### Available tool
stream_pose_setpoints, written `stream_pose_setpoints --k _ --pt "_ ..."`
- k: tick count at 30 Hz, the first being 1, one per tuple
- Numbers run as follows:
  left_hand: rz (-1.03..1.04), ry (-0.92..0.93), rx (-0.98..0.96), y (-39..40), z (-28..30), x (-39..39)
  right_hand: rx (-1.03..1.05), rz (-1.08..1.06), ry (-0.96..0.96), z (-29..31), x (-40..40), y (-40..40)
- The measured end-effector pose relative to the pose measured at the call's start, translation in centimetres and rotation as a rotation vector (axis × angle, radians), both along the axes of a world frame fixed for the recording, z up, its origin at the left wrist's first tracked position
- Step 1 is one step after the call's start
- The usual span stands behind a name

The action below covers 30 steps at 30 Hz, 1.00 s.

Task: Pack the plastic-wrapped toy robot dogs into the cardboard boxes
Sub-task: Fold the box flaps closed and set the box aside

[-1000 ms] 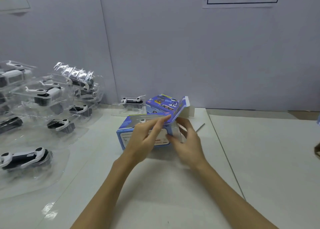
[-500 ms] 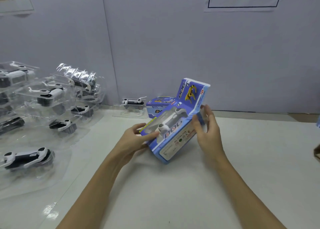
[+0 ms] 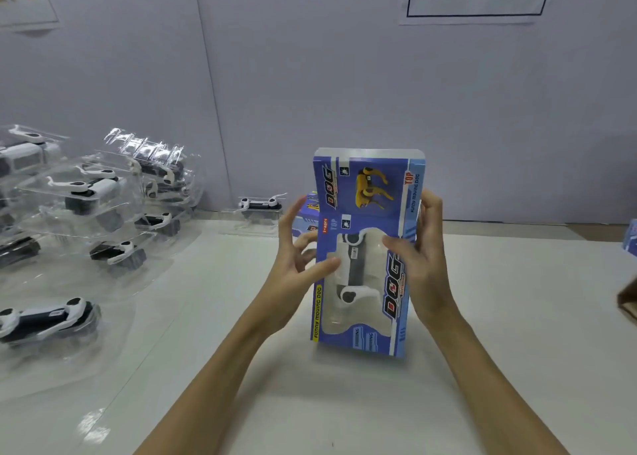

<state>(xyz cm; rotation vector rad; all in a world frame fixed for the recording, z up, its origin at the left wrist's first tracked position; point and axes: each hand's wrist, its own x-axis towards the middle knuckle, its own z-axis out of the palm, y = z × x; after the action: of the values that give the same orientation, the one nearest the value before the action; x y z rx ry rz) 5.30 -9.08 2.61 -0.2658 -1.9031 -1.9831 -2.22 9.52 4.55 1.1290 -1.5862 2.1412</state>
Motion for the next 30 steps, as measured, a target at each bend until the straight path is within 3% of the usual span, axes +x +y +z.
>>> stream_pose_setpoints --k 4,8,11,18,30 --pt "0.052 0.089 -0.051 1.0 0.3 -0.1 0.107 -0.124 0.061 -0.1 0.4 -1.4" --pt "0.175 0.151 -0.067 1.6 0.3 -0.3 0.079 -0.152 0.102 -0.1 0.6 -1.6" --pt "0.202 0.215 -0.17 2.3 1.3 -0.6 0.086 -0.208 0.026 0.3 0.7 -1.0" --pt "0.185 0.116 -0.115 2.3 1.3 -0.5 0.087 -0.213 -0.05 0.1 1.2 -0.9" --pt "0.213 0.124 -0.105 2.9 0.7 -0.7 0.001 -0.095 -0.182 0.8 0.9 -0.3"
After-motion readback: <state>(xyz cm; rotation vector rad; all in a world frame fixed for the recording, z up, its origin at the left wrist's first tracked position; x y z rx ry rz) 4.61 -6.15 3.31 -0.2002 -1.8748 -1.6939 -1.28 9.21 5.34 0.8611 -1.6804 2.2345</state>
